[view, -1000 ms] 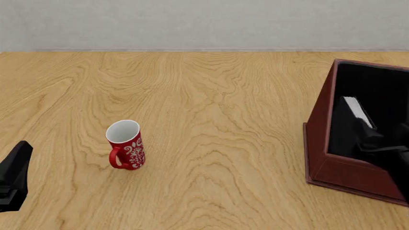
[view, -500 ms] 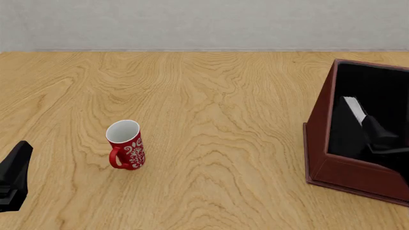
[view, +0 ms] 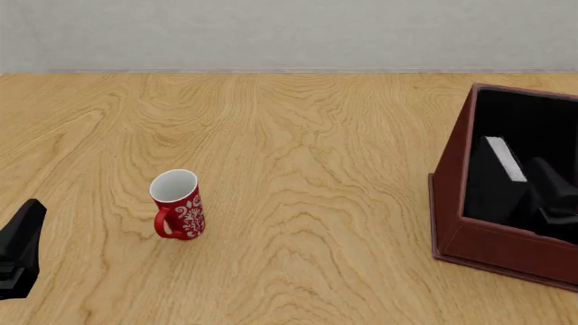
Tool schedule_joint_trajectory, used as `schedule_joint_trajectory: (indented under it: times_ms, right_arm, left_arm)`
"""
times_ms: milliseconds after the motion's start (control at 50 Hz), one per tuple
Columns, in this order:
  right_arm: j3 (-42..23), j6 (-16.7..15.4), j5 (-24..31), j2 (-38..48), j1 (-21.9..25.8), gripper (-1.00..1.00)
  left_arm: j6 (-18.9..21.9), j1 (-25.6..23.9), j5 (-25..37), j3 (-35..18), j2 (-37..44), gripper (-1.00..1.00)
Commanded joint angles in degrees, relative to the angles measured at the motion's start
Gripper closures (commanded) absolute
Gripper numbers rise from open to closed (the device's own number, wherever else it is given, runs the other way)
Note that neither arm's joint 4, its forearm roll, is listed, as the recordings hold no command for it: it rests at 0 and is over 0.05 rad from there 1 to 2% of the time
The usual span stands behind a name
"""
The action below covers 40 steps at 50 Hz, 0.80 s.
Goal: Pick up the book and place it in the left compartment of the caddy.
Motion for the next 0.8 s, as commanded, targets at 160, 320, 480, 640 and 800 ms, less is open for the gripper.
schedule_joint_trajectory:
  times_ms: [160, 320, 480, 640, 800]
  right_arm:
    - [-1.9, -1.7, 10.5, -10.8, 1.7, -1.0]
    - [-2.7, -1.9, 13.8, -13.8, 3.5, -1.0]
    - [-3.4, -3.2, 17.5, -17.2, 5.2, -1.0]
    - [-4.9, -5.3, 21.2, -20.6, 6.5, -1.0]
    - [-6.3, -7.3, 26.0, -25.2, 8.4, -1.0]
  left_arm:
    - [0.0, 0.0, 0.0, 0.0, 0.0, -1.0]
    - [0.0, 0.0, 0.0, 0.0, 0.0, -1.0]
    - [0.0, 0.0, 0.0, 0.0, 0.0, -1.0]
    - [0.0, 0.0, 0.0, 0.0, 0.0, -1.0]
    - [0.0, 0.0, 0.0, 0.0, 0.0, -1.0]
